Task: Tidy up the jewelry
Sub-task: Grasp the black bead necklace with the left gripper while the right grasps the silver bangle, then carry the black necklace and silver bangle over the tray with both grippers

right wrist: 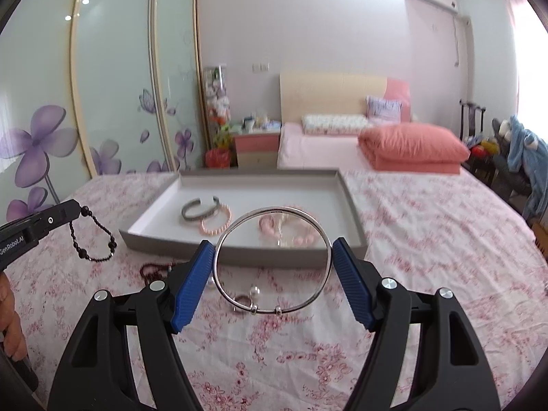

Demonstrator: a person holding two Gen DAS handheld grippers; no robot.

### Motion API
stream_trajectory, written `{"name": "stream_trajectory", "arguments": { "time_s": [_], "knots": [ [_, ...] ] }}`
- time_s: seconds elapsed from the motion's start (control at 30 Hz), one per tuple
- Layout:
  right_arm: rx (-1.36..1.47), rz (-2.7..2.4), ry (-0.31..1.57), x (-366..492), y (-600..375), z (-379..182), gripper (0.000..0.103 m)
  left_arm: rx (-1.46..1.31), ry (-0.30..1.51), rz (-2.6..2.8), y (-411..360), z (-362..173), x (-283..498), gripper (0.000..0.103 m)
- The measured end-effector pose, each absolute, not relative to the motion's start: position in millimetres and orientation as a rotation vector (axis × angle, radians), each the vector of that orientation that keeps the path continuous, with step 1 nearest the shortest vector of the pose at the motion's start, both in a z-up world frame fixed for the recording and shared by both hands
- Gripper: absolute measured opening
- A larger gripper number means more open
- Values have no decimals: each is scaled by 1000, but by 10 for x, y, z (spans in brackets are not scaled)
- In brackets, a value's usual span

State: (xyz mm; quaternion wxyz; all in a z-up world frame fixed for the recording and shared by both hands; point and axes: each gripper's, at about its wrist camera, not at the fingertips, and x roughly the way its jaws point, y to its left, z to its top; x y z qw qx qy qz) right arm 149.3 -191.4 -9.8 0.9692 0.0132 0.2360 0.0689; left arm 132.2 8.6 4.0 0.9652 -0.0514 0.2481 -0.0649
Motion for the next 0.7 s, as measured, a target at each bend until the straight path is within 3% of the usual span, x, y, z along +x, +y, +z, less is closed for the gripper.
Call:
{"name": "stream_trajectory", "arguments": {
  "time_s": [0.37,0.7],
  "knots": [
    [-6,86,263,1277,-1888,210,71,-31,390,-122,-113,243,1158,5],
    [-4,81,201,1464,-1865,323,71,-20,379,-130,-214,298,1385,5]
  ]
}}
